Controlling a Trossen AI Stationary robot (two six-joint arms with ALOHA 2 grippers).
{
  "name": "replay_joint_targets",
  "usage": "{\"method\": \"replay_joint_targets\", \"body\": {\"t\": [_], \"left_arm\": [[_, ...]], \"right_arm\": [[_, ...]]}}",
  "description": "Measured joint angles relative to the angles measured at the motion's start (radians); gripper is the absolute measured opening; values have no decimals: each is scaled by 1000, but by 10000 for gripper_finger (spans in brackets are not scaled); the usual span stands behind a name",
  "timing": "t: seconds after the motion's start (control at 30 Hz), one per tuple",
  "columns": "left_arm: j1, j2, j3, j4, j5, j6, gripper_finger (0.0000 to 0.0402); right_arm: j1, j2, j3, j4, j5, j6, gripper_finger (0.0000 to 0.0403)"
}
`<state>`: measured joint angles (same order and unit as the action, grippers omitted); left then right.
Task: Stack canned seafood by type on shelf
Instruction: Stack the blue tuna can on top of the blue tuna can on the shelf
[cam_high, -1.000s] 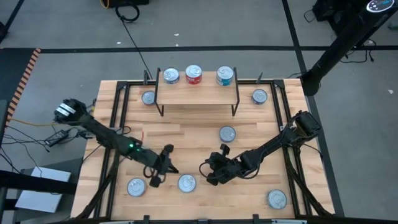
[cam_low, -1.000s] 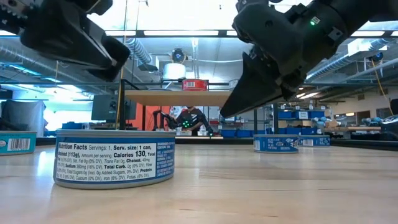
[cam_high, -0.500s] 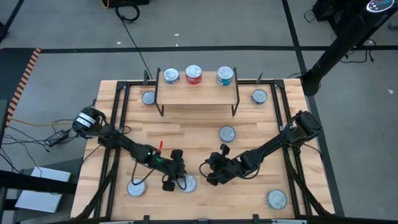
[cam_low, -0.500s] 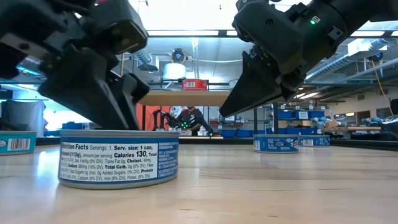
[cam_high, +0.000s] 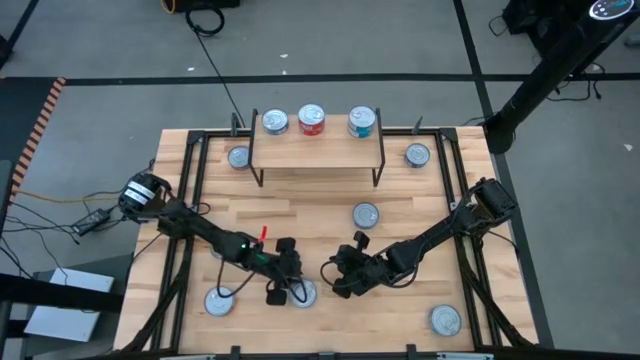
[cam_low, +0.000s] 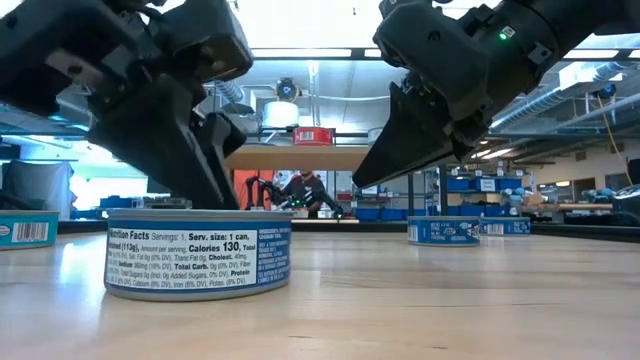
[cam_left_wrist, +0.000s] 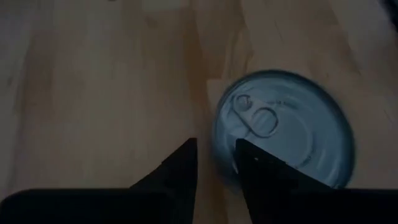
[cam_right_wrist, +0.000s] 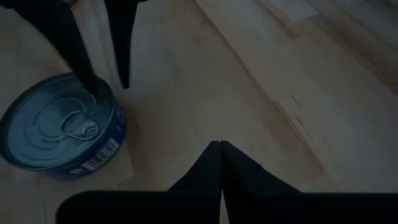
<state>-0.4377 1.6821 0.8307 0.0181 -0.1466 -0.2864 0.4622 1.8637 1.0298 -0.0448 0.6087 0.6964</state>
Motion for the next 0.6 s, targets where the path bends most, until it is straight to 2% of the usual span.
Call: {"method": "replay_joint_targets", "body": {"t": [0.27, 0.47, 0.6], "left_arm": [[1, -4, 2, -90, -112, -1, 71], [17, -4, 0, -80, -131, 22, 23], [19, -1, -3, -69, -209, 70, 5]], "right_arm": [[2, 0, 0, 3, -16, 0, 12], [8, 0, 0, 23, -34, -18, 11], [20, 0, 0, 33, -34, -42, 11]]}}
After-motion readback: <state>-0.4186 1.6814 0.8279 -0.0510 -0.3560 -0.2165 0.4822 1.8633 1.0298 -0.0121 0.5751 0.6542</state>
